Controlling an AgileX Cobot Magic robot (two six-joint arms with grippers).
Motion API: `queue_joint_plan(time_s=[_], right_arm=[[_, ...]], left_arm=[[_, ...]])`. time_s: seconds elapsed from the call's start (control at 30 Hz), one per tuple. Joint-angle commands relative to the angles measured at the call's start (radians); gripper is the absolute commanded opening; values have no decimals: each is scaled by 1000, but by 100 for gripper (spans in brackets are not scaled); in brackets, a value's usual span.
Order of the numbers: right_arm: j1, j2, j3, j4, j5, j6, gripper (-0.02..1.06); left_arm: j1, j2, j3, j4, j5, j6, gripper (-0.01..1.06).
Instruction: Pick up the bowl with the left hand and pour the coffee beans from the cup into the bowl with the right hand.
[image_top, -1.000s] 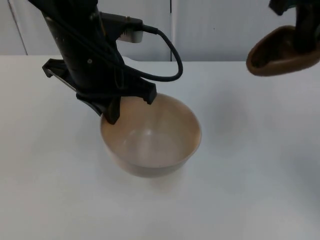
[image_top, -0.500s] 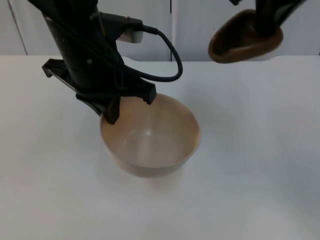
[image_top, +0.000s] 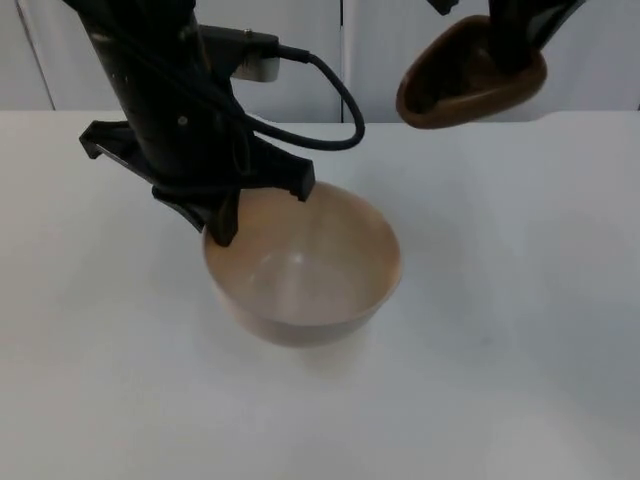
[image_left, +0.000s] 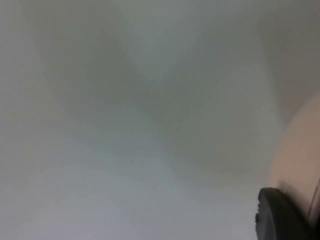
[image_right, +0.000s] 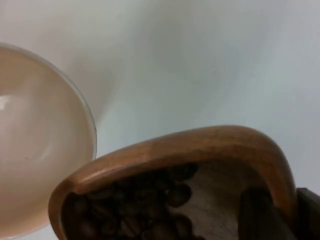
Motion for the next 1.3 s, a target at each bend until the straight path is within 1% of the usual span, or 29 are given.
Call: queue_joint_plan(time_s=[0.0,0.07,0.17,0.27,0.33,0.37,0.53,0.57,0.77,0.83,1.07,1.13,1.27], right_arm=[[6,2,-5,-15,0,16,0],[14,4,-5,-18,0,16,0],[45,28,-5,-71,0,41,0],[66,48,-5,-72,0,41,0],[82,63,-5,-104,0,53,0],[82,63,-5,-104,0,53,0],[134,72,-5,-242,0,111,0],[134,72,-5,-242,0,111,0],[168,72,-5,-332,0,141,0],[168,72,-5,-343,0,143,0],[217,72,-5,-442,0,165,0],[228,72,-5,-453,0,165,0],[254,72,-5,-525,0,165,0]], left_arm=[[-4,-5,5,20,-6,-66,0],[-4,-5,5,20,-6,-75,0],[-4,-5,5,20,-6,-117,0],[-4,-5,5,18,-6,-121,0],[-4,-5,5,18,-6,-131,0],[-4,-5,5,18,-6,-131,0],[-4,-5,5,17,-4,-135,0],[-4,-5,5,17,-4,-135,0],[-4,-5,5,14,-6,-135,0],[-4,-5,5,14,-8,-135,0],[-4,-5,5,14,-19,-135,0],[-4,-5,5,14,-19,-135,0],[-4,-5,5,14,-21,-135,0]])
